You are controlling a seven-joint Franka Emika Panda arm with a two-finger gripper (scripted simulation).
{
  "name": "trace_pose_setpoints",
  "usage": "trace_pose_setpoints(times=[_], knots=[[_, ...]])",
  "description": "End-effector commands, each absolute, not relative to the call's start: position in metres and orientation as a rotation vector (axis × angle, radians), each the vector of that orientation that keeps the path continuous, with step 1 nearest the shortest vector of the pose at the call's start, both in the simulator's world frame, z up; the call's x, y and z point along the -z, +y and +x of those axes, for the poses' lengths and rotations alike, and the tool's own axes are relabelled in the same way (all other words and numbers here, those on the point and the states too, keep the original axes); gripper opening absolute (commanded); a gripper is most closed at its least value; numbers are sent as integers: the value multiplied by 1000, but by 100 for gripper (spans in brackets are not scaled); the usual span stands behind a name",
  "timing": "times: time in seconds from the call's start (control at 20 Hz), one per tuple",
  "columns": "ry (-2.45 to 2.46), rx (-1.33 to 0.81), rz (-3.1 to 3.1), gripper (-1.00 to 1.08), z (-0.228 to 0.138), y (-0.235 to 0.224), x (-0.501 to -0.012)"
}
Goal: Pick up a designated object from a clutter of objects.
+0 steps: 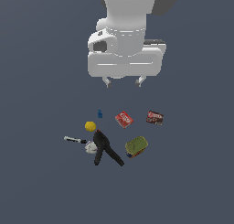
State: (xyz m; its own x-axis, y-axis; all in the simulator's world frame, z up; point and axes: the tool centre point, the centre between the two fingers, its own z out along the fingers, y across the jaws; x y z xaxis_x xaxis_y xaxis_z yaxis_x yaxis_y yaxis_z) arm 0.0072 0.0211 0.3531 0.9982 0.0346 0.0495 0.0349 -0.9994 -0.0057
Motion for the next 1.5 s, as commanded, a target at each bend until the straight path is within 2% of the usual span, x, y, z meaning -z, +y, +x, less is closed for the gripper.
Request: trace_pose_setpoints(times=[0.0, 0.85, 1.15, 1.45], knots=[[-55, 78, -3134, 100, 7, 21, -353], [-77, 93, -3167, 100, 13, 16, -349], [-250, 81, -3170, 100, 16, 36, -319], [-556, 61, -3145, 100, 15, 73, -267]])
